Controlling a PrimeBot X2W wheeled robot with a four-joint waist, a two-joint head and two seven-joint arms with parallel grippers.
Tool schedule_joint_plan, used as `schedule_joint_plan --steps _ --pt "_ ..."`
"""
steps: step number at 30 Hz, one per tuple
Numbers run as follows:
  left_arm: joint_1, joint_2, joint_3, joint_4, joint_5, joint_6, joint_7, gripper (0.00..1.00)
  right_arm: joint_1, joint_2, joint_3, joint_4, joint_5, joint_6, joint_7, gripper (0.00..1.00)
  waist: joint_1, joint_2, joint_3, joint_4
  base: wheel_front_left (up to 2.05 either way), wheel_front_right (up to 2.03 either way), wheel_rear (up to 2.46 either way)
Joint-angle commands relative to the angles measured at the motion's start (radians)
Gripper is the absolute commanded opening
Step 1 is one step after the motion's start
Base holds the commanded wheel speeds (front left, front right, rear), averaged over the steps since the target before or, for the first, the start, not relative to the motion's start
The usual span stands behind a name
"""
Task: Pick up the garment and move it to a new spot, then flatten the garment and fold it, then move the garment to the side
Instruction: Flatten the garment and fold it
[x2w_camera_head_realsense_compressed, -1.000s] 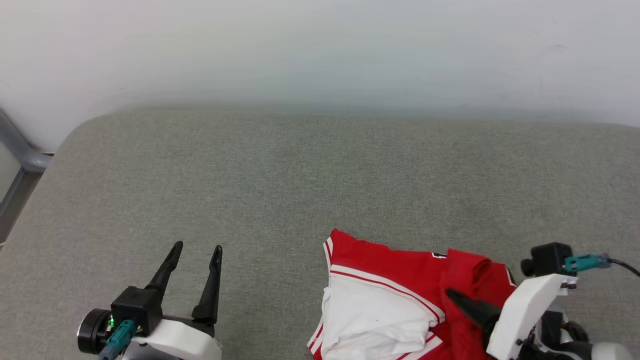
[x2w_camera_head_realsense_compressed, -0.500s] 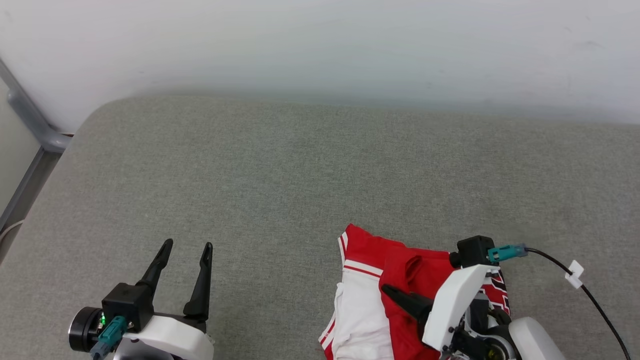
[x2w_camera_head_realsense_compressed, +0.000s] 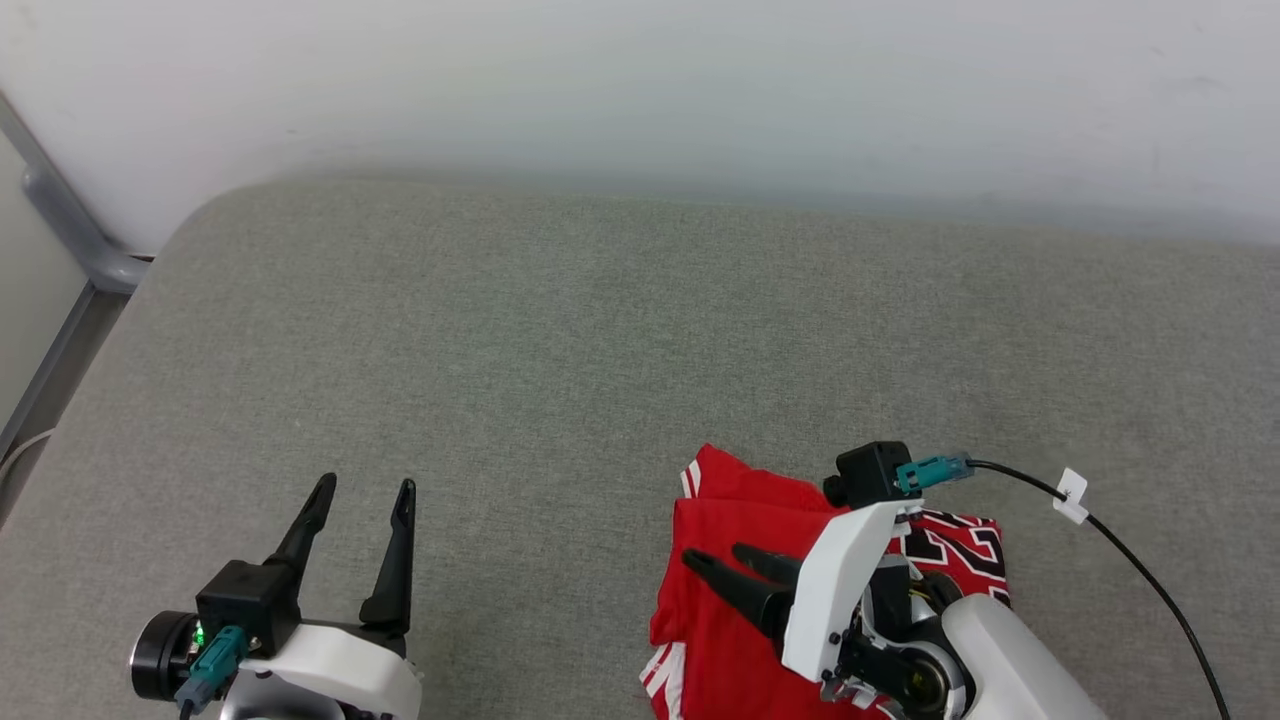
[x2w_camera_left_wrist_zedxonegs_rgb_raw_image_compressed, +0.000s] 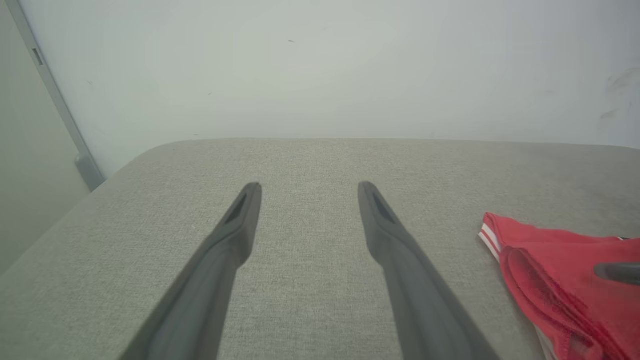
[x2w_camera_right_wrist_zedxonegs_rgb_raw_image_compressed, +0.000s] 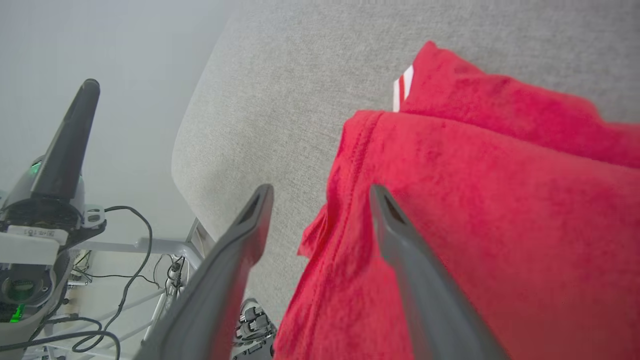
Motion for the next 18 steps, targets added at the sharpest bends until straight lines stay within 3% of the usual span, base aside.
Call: schedule_joint_plan --steps 1,4,9,13,18 --pt "-0.008 -0.002 0.005 0.001 0.005 -0.007 -0.003 1.0 -0.024 0.0 -0.001 0.0 -0.013 -0.001 -0.004 1.0 0.0 0.0 -0.004 -0.008 0.0 0.0 0.0" --pt "-0.004 -0.006 0.012 -0.001 0.013 -0.009 -0.003 1.0 -0.044 0.0 -0.006 -0.016 -0.089 -0.001 -0.009 1.0 0.0 0.0 -0.011 -0.021 0.0 0.0 0.0" --pt "0.003 -0.017 0.014 -0.008 0.024 -0.017 -0.003 1.0 -0.074 -0.003 -0.076 -0.066 -0.315 -0.001 -0.04 1.0 0.0 0.0 -0.023 -0.045 0.0 0.0 0.0" --pt "0.008 -0.026 0.018 -0.015 0.033 -0.025 -0.002 1.0 -0.1 -0.104 -0.067 -0.145 -0.508 -0.001 -0.113 1.0 0.0 0.0 -0.031 -0.063 0.0 0.0 0.0" --pt "0.014 -0.039 0.02 -0.023 0.046 -0.035 -0.002 1.0 -0.1 -0.198 -0.132 -0.204 -0.624 -0.001 -0.23 1.0 0.0 0.0 -0.039 -0.082 0.0 0.0 0.0"
